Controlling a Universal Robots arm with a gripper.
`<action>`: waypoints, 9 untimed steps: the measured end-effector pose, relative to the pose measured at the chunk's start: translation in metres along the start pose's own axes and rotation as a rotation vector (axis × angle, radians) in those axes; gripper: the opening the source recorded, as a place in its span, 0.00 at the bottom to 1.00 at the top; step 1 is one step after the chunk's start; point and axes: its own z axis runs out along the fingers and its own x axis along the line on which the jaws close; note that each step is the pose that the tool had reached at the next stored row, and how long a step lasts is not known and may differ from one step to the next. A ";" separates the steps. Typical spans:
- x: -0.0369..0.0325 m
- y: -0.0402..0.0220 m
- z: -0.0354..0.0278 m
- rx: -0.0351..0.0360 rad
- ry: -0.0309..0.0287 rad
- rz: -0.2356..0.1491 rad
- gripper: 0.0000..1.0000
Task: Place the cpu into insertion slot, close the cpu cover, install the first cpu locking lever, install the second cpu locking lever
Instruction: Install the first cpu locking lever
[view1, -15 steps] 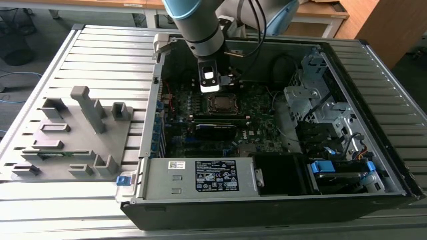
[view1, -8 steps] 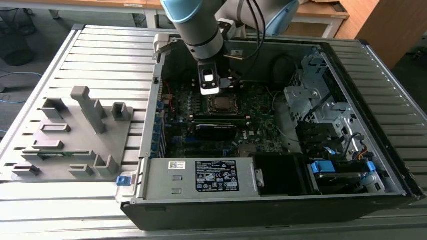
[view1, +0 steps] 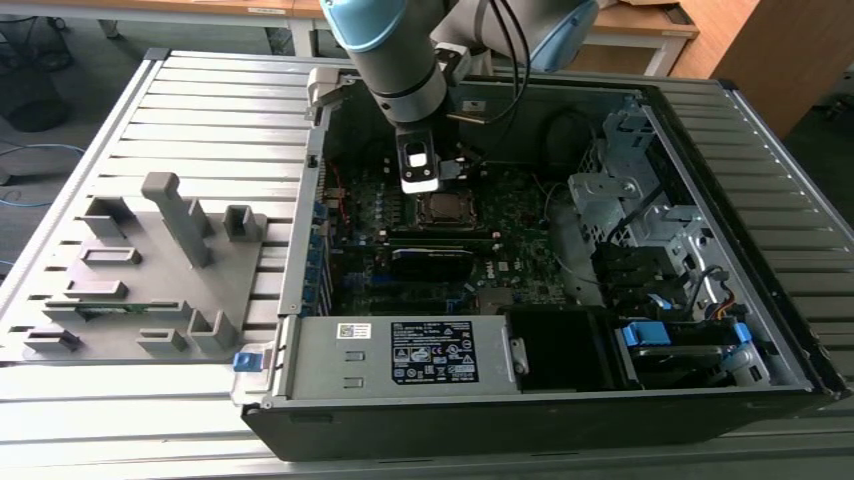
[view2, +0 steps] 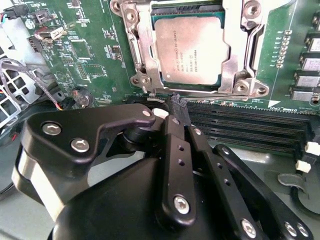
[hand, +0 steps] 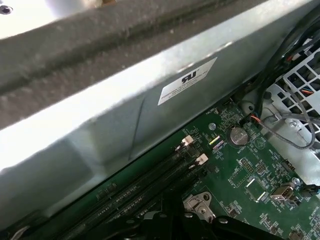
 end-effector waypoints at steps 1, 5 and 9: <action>0.0000 0.0000 0.0000 -0.0001 0.0000 0.000 0.10; -0.0014 0.0004 0.0006 0.0018 -0.0015 -0.001 0.10; -0.0033 0.0004 0.0009 0.0044 -0.0030 -0.002 0.10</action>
